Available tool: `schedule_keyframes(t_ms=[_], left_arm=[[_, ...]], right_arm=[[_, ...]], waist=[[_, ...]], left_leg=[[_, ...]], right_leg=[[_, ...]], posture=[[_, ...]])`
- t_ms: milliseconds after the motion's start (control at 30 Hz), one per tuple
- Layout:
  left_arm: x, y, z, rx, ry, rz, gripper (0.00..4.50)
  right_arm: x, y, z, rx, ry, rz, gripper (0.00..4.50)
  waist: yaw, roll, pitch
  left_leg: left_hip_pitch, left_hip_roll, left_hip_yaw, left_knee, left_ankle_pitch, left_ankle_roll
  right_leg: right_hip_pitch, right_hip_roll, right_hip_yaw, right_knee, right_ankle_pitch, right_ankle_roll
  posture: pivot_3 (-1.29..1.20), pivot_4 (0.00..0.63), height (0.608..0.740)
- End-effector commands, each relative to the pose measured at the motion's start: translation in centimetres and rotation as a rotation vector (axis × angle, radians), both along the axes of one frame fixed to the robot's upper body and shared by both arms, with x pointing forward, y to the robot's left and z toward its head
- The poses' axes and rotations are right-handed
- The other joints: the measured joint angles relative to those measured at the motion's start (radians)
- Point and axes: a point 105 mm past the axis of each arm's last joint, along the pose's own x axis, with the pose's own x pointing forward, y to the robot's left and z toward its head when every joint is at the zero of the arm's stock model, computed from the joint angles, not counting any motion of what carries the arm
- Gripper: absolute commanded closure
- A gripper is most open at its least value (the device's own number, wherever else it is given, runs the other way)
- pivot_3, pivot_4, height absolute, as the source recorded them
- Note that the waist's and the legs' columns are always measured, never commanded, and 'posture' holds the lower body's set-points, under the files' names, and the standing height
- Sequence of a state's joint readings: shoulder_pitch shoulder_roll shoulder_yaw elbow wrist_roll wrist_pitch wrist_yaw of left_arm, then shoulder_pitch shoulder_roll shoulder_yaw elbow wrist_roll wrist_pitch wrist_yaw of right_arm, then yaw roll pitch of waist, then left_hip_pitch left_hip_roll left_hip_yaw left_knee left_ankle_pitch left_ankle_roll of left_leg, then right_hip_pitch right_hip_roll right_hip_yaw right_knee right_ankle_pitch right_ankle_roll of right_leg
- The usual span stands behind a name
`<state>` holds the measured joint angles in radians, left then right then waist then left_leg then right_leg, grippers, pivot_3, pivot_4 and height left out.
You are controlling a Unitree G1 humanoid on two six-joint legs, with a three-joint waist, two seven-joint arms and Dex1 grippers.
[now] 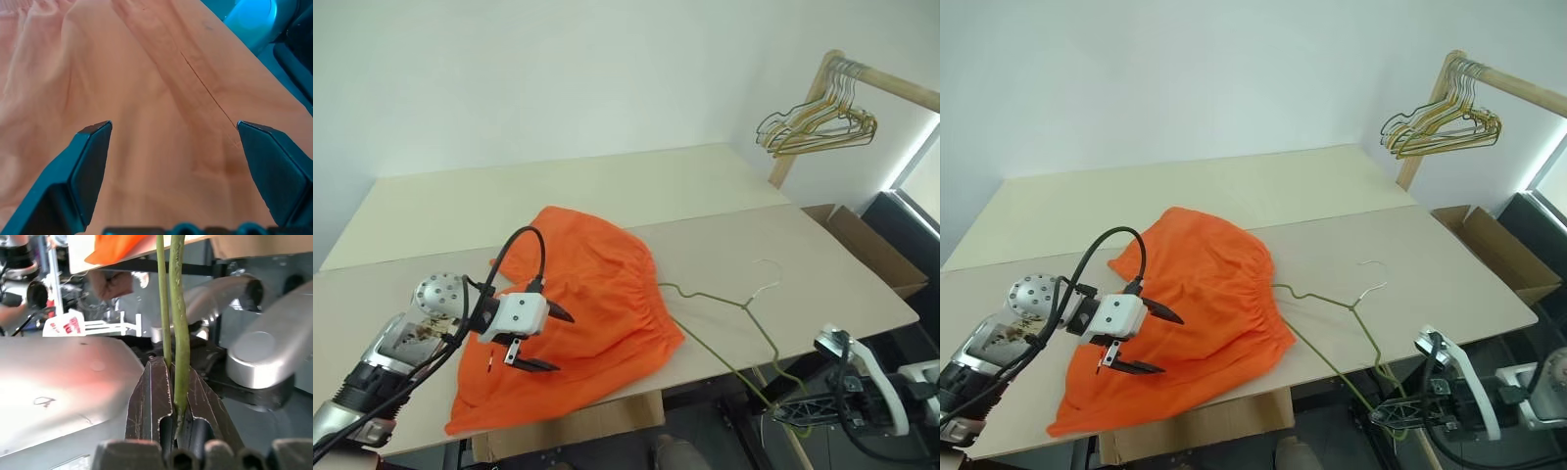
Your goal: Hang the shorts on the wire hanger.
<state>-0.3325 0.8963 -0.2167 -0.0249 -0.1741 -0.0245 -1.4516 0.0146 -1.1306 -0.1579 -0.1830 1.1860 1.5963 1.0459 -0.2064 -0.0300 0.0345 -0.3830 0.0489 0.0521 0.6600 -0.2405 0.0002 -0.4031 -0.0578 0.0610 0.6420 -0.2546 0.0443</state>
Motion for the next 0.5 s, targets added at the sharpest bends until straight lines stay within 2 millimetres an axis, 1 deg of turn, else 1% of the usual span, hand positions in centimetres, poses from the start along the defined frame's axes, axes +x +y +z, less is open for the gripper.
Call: schedule_keyframes(t_ms=[33,133,367,433,500], left_arm=[[0.3,-0.4,0.7,-0.005,-0.047,-0.018,0.05],[0.2,-0.5,0.7,-0.007,-0.05,-0.018,0.05],[-0.2,-0.2,0.5,-0.002,-0.047,-0.003,0.05],[-0.2,-0.3,0.5,-0.006,-0.05,0.001,0.05],[-0.2,-0.4,0.4,-0.01,-0.051,0.004,0.05]], right_arm=[[1.3,0.2,-1.1,0.0,0.026,-0.026,4.5],[2.7,-0.1,-1.8,-0.007,0.042,-0.066,4.5],[4.4,-0.3,-2.3,-0.005,0.08,-0.105,4.5],[4.7,0.1,-2.0,0.022,0.077,-0.09,4.5],[4.7,0.9,-0.9,0.094,0.065,-0.046,4.5]], waist=[[-0.001,0.0,0.0],[0.0,0.001,0.0],[0.001,0.001,0.0],[0.001,0.001,0.0],[0.002,0.001,0.0]], left_leg=[[0.0,0.0,0.0,0.0,0.0,0.0],[-0.001,0.0,0.001,0.0,0.0,0.0],[-0.001,-0.001,0.001,0.0,-0.001,0.002],[-0.001,-0.001,0.001,0.001,-0.001,0.002],[-0.001,-0.001,0.001,0.001,-0.001,0.002]], right_leg=[[0.0,0.0,0.0,0.0,0.0,0.0],[-0.001,0.0,0.001,0.0,0.001,0.001],[-0.001,0.0,0.001,0.0,0.001,0.001],[-0.001,0.0,0.001,0.0,0.001,0.001],[-0.001,0.0,0.002,0.0,0.001,0.001]], posture=[[-0.21,0.012,0.74],[-0.2,0.008,0.74],[-0.18,0.0,0.74],[-0.18,0.0,0.74],[-0.17,0.0,0.74]])
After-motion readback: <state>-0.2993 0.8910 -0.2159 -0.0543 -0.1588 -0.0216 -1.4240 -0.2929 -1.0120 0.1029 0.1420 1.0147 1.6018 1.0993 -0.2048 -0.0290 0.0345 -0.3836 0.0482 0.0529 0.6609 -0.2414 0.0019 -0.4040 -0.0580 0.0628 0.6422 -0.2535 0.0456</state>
